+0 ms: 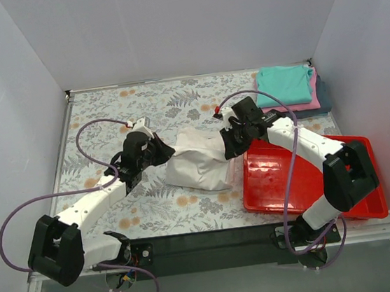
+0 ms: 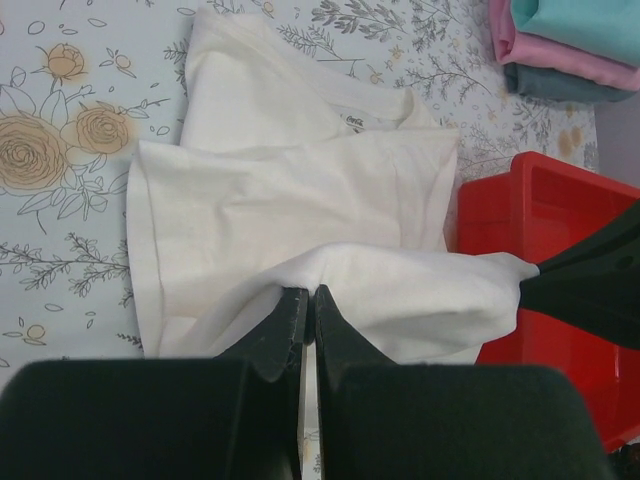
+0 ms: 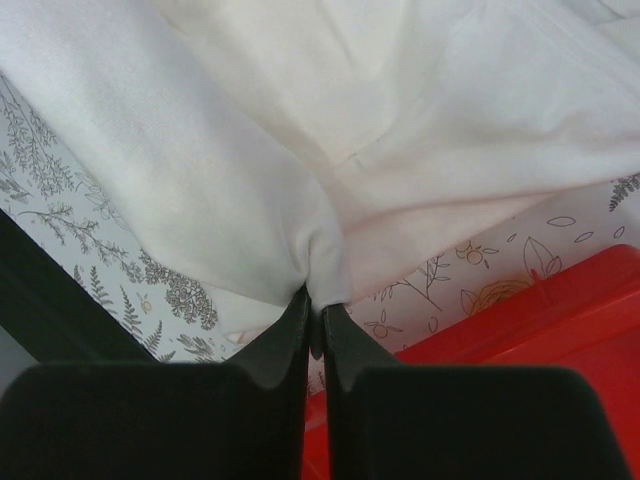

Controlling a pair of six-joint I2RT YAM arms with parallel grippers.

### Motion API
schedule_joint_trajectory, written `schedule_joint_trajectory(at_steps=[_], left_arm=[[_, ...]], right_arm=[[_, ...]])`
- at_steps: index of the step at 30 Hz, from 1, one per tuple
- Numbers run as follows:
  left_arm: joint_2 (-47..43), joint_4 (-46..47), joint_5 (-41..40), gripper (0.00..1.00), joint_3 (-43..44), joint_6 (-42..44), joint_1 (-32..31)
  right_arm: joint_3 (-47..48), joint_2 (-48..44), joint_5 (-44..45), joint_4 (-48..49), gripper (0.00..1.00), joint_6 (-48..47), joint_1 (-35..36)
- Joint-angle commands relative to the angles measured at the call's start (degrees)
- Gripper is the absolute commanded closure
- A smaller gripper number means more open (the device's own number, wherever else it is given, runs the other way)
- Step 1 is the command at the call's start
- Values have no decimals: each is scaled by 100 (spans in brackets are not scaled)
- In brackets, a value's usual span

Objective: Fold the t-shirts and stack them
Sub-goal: Fold the tshirt

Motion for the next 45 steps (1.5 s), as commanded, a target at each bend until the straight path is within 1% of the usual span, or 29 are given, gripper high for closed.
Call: schedule_joint_trajectory(at_steps=[1, 6, 17, 28, 31, 42, 44, 45], left_arm=[[173, 518, 215, 100, 215, 177, 173], [674, 851, 444, 100, 355, 194, 295], [1676, 1239, 620, 100, 847, 300, 577], [2555, 1529, 1033, 100, 1199, 361, 788], [2827, 1582, 1051, 100, 1278, 370, 806], [3390, 1705, 849, 100, 1674, 318, 832], [3399, 1740, 717, 100, 1709, 291, 858], [3390, 1740, 682, 98, 1735, 274, 858]], right_arm=[[334, 119, -197, 208, 99, -261, -191], [527, 365, -337, 234, 99, -332, -401], [984, 1121, -654, 243, 99, -464, -735], [1441, 1684, -786, 234, 99, -490, -964], [1582, 1851, -830, 225, 99, -508, -1026], [2162, 2422, -997, 225, 99, -429, -1263], [2337, 2440, -953, 234, 89, -394, -1272], [2399, 2431, -918, 243, 84, -376, -1263]])
